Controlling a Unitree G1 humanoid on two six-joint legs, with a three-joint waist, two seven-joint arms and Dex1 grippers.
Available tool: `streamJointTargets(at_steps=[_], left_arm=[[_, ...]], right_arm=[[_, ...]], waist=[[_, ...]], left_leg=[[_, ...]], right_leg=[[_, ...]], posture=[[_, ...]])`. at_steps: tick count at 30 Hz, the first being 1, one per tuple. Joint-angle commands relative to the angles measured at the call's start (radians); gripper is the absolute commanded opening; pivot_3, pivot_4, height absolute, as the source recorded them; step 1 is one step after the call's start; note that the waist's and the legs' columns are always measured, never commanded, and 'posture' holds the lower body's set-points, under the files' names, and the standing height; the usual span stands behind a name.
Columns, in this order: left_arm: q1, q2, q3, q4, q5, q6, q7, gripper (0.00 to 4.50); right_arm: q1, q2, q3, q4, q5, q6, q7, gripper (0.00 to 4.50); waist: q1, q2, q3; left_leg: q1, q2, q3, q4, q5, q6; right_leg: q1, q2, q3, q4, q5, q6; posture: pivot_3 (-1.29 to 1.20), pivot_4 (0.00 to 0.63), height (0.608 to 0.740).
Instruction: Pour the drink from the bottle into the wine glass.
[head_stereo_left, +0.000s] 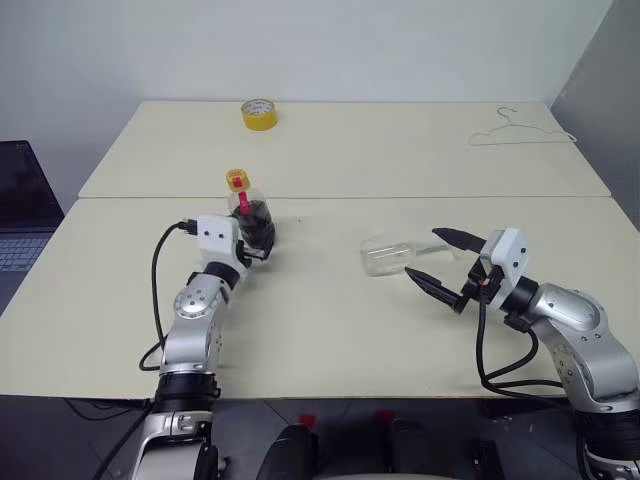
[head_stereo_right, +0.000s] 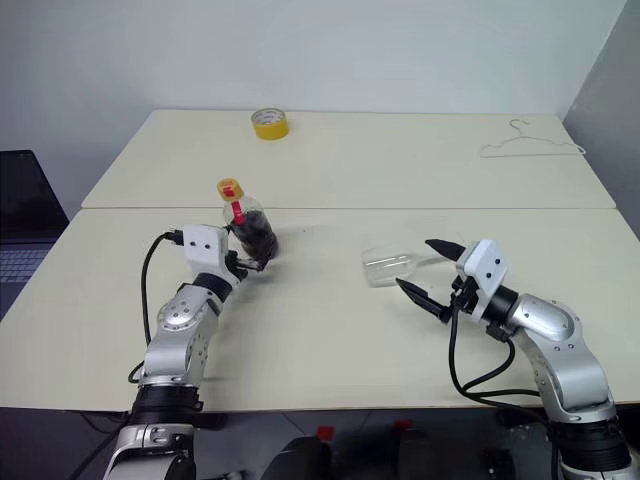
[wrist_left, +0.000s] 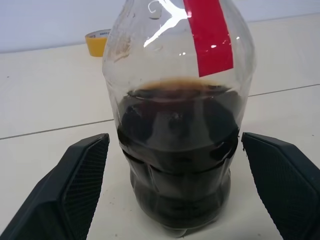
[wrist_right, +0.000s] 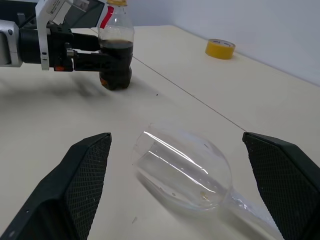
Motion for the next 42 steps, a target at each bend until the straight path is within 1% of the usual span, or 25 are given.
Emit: streamJointTargets(at_steps=[1, 19, 22, 25, 26, 27, 29, 31, 34, 38, 42], left_arm=[[-0.024, -0.003, 0.018, 0.017, -0.004, -0.016, 0.021, 4.49], [-0.125, 0.010, 0.011, 0.158, -0.011, -0.080, -0.026, 4.49], [-0.127, 0.012, 0.013, 0.163, -0.016, -0.082, -0.035, 3.94], [-0.124, 0.016, 0.017, 0.159, -0.021, -0.081, -0.049, 3.01], [-0.124, 0.017, 0.017, 0.159, -0.022, -0.080, -0.052, 2.77], [-0.122, 0.019, 0.017, 0.157, -0.023, -0.079, -0.057, 2.55], [-0.116, 0.023, 0.017, 0.146, -0.032, -0.072, -0.074, 2.24], [-0.110, 0.027, 0.017, 0.132, -0.039, -0.064, -0.089, 2.08], [-0.097, 0.030, 0.013, 0.097, -0.049, -0.045, -0.103, 1.98], [-0.059, 0.042, -0.023, -0.044, -0.065, 0.049, -0.146, 1.95], [-0.010, 0.080, -0.088, -0.238, -0.064, 0.185, -0.193, 1.93]], right_arm=[[-0.033, 0.003, 0.006, -0.018, 0.011, -0.005, 0.008, 4.50], [-0.065, 0.024, 0.027, 0.011, -0.007, -0.033, -0.002, 4.50], [-0.068, 0.026, 0.028, 0.011, -0.008, -0.035, -0.005, 4.50], [-0.071, 0.029, 0.030, 0.008, -0.009, -0.035, -0.007, 4.50], [-0.072, 0.029, 0.030, 0.008, -0.009, -0.035, -0.007, 4.50], [-0.072, 0.030, 0.030, 0.008, -0.009, -0.035, -0.007, 4.50], [-0.073, 0.031, 0.030, 0.008, -0.009, -0.036, -0.007, 4.50], [-0.076, 0.032, 0.032, 0.006, -0.009, -0.034, -0.007, 4.50], [-0.081, 0.031, 0.030, -0.003, -0.004, -0.027, -0.008, 4.50], [-0.116, 0.026, 0.024, -0.035, 0.020, 0.011, -0.015, 4.50], [-0.185, 0.031, 0.017, -0.071, 0.059, 0.091, -0.039, 4.50]], waist=[[0.000, 0.000, 0.000], [0.000, 0.000, 0.000], [0.000, 0.000, 0.000], [-0.001, 0.000, 0.000], [-0.001, 0.000, 0.000], [-0.001, 0.000, 0.000], [-0.001, 0.000, 0.000], [-0.001, 0.000, 0.000], [-0.001, 0.000, 0.000], [-0.002, -0.001, 0.000], [-0.003, -0.001, 0.001]], left_leg=[[0.000, 0.000, 0.000, 0.000, 0.000, 0.000], [0.000, 0.000, 0.000, 0.000, 0.000, 0.000], [0.000, 0.000, 0.000, 0.000, 0.000, 0.000], [0.000, 0.000, 0.000, 0.000, 0.000, 0.000], [0.000, 0.000, 0.000, 0.000, 0.000, 0.000], [0.000, 0.000, 0.000, 0.000, 0.000, 0.000], [0.000, 0.000, 0.000, 0.000, 0.000, 0.000], [0.000, 0.000, 0.000, 0.000, 0.000, 0.000], [0.000, 0.000, 0.000, 0.000, 0.000, 0.000], [-0.001, 0.000, 0.000, 0.000, 0.000, 0.000], [-0.002, 0.000, -0.001, 0.001, 0.000, 0.000]], right_leg=[[0.000, 0.000, 0.000, 0.000, 0.000, 0.000], [0.000, 0.000, 0.000, 0.000, 0.000, 0.000], [0.000, 0.000, 0.000, 0.000, 0.000, 0.000], [0.000, 0.000, 0.000, 0.000, 0.000, 0.000], [-0.001, 0.000, 0.000, 0.000, 0.000, 0.000], [-0.001, 0.000, 0.000, 0.000, 0.000, 0.000], [-0.001, 0.000, 0.000, 0.000, 0.000, 0.000], [-0.001, 0.000, 0.000, 0.000, 0.000, 0.000], [-0.001, 0.000, 0.000, 0.000, 0.000, 0.000], [-0.001, 0.000, 0.000, 0.000, 0.000, 0.000], [-0.002, 0.000, 0.000, 0.000, 0.000, 0.000]], posture=[[0.00, 0.150, 0.740], [0.00, 0.150, 0.740], [0.00, 0.150, 0.740], [0.00, 0.150, 0.740], [0.00, 0.150, 0.740], [0.00, 0.150, 0.740], [0.00, 0.150, 0.740], [0.00, 0.150, 0.740], [0.00, 0.150, 0.740], [0.00, 0.150, 0.740], [0.00, 0.150, 0.740]])
